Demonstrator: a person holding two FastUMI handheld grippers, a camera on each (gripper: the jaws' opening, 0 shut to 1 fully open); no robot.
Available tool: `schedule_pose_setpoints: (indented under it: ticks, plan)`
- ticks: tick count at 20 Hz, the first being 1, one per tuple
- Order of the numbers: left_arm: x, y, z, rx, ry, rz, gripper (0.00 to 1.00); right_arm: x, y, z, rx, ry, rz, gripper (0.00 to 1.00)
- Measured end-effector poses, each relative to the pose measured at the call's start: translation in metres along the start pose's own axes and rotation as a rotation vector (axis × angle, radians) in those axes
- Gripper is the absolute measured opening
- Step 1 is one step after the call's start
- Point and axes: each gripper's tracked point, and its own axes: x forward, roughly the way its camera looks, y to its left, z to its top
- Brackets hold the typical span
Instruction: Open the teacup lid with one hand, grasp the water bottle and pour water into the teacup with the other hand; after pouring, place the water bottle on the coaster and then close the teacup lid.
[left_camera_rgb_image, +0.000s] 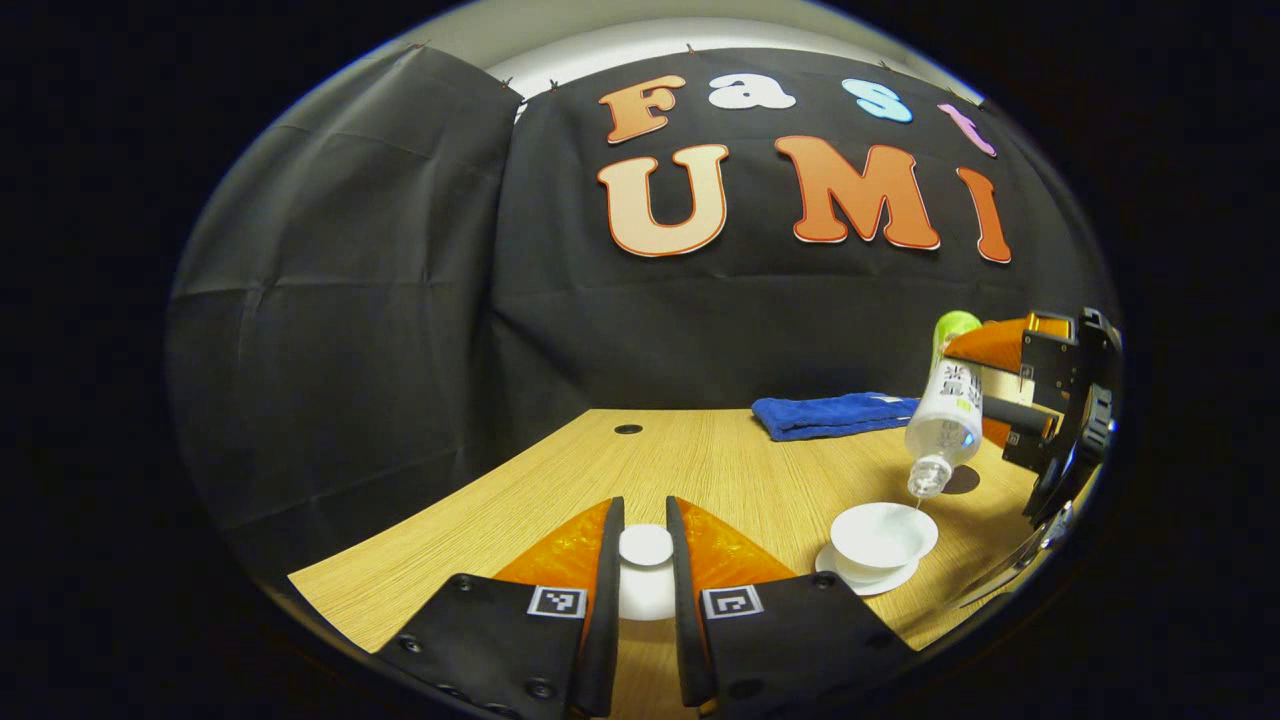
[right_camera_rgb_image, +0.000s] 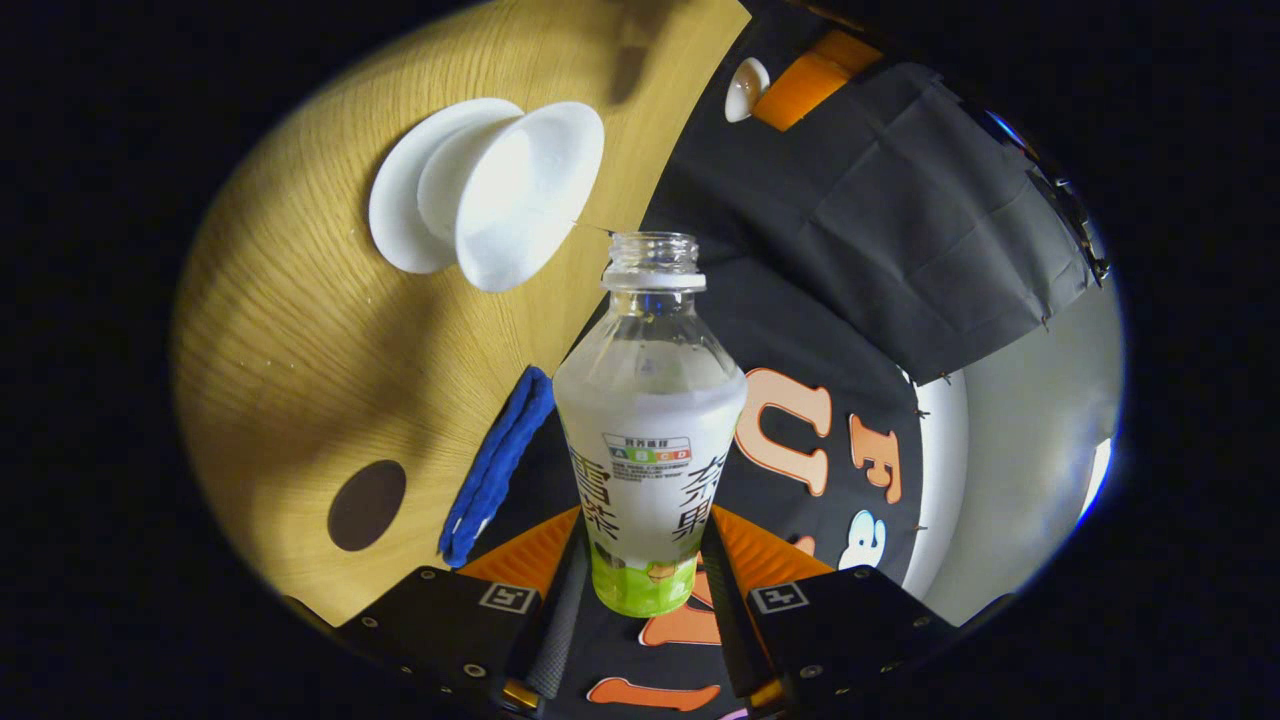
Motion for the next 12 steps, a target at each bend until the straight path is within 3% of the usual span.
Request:
schedule_pose_setpoints:
  ticks: [4, 7, 12]
  plan:
    - [-0.002, -0.001, 0.001, -0.01, -0.001, -0.002, 0.26, -0.007, 0.023, 0.003, 0.214, 0.019, 0.058, 0.64]
    - [-0.001, -0.006, 0.003, -0.012, 0.0, -0.009, 0.28, -0.007, 0.038, 0.009, 0.454, 0.027, 0.107, 0.65]
    - [-0.005, -0.017, 0.014, 0.005, -0.02, -0.02, 0.28, 0.008, 0.026, -0.034, 0.749, 0.142, 0.06, 0.64]
